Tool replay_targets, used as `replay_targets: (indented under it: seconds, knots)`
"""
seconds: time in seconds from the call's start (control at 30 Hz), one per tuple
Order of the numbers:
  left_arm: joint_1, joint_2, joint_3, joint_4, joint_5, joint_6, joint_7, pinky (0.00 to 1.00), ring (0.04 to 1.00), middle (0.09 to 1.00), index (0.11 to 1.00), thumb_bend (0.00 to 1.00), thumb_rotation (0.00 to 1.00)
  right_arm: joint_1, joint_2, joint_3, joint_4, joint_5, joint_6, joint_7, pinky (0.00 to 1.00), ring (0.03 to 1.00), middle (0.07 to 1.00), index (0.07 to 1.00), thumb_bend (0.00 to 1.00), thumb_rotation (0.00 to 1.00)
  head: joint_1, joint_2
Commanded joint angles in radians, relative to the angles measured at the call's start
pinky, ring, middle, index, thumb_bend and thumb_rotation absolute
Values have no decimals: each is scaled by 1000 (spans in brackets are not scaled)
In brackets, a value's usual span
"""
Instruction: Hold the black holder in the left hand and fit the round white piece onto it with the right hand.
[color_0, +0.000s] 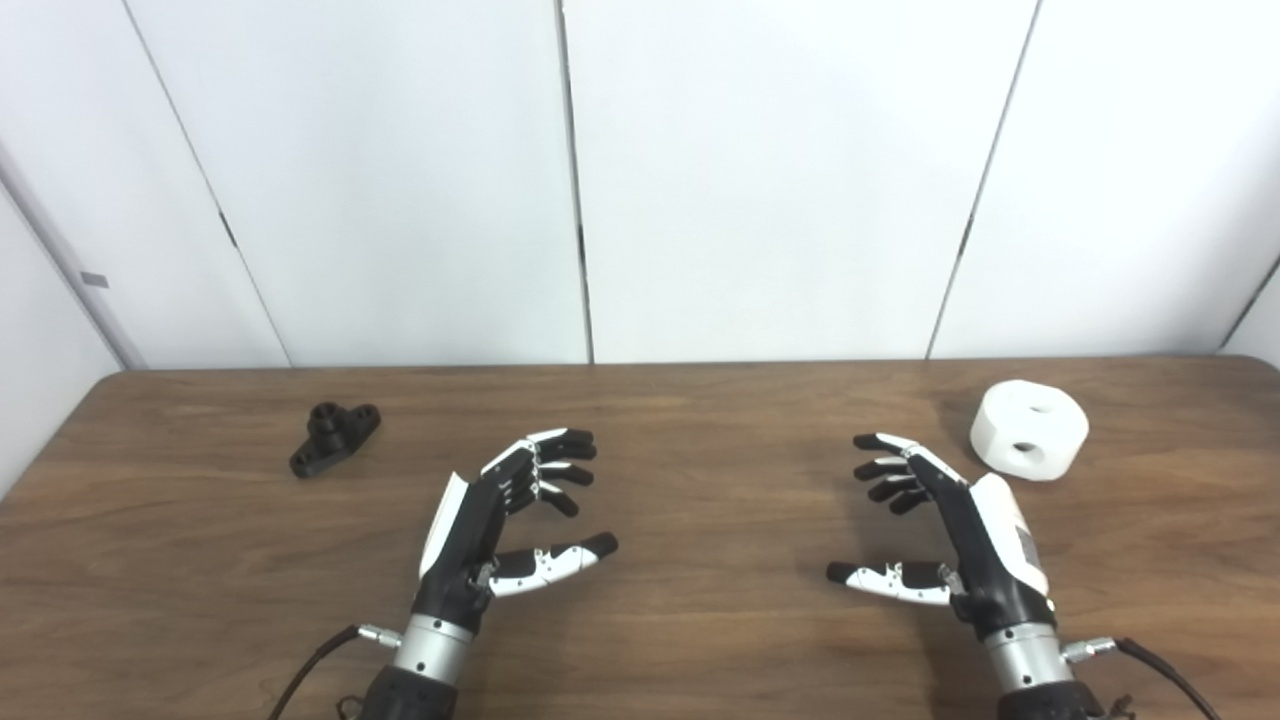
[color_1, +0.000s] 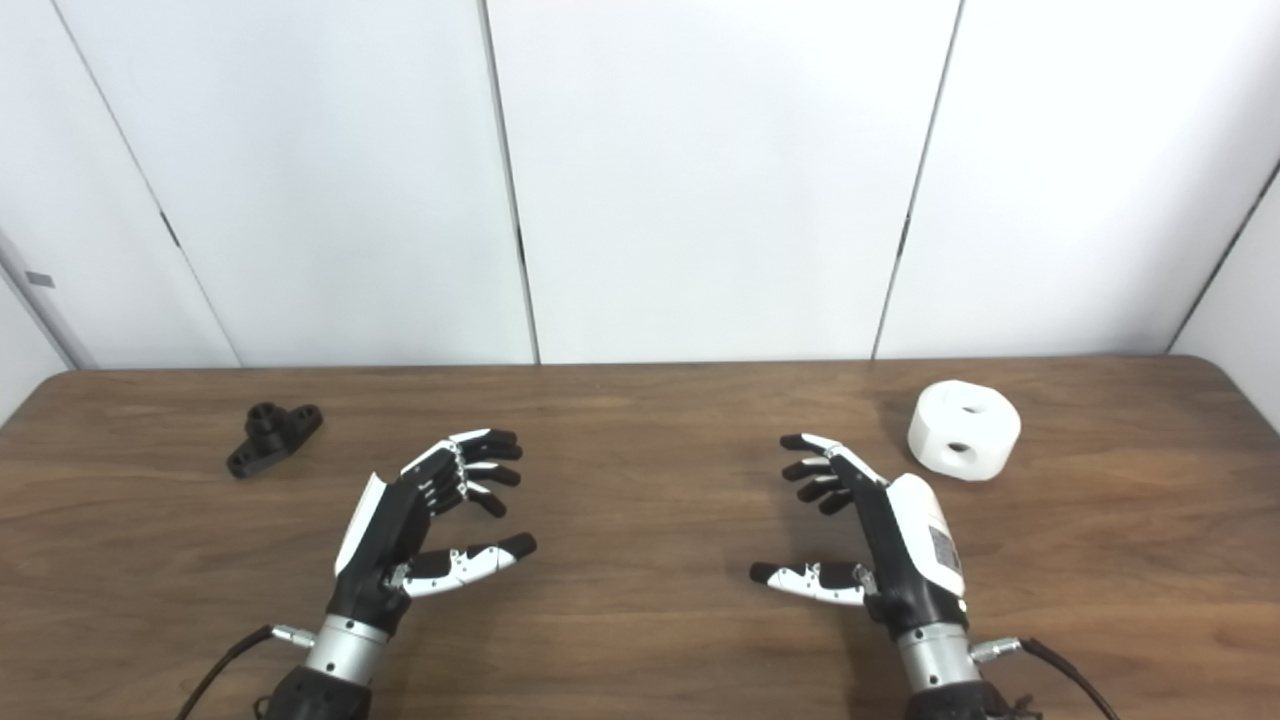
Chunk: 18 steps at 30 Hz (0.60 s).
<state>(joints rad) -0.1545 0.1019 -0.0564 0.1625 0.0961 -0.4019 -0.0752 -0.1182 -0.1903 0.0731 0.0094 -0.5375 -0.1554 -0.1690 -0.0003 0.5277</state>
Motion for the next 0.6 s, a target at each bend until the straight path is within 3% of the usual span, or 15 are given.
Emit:
replay_targets:
  seconds: [0.0, 0.03, 0.07, 0.13, 0.3, 0.43, 0.57]
  knots:
    - [24, 2, -2, 21, 14, -6, 10, 516, 668, 736, 736, 717, 0, -18, -9, -10, -36, 4, -14, -10, 532, 604, 666, 767, 700, 0, 41, -1]
    - [24, -2, -6, 21, 22, -4, 12, 523, 670, 737, 737, 715, 0, -18, -14, -14, -30, 10, -21, -10, 529, 606, 668, 766, 700, 0, 99, -3]
    - [23, -4, -9, 23, 28, -4, 13, 530, 673, 739, 739, 709, 0, -18, -19, -17, -26, 17, -27, -9, 522, 609, 670, 765, 701, 0, 99, -3]
    - [16, -18, -16, 38, 43, -9, 21, 547, 680, 744, 744, 700, 0, -19, -37, -26, -13, 38, -42, -1, 519, 616, 676, 768, 696, 0, 209, -15]
    - [-13, -56, -34, 104, 62, -9, 39, 541, 687, 751, 749, 708, 0, -29, -74, -50, 30, 98, -93, 3, 523, 608, 677, 768, 706, 0, 345, -37]
    - [-33, -77, -47, 147, 90, -26, 64, 521, 689, 757, 749, 707, 0, -26, -82, -65, -1, 127, -54, 31, 547, 630, 694, 775, 700, 0, 389, -52]
    - [-44, -88, -44, 168, 104, -31, 84, 512, 687, 751, 738, 723, 0, -32, -85, -68, 0, 125, -71, 34, 538, 623, 686, 773, 694, 0, 395, -58]
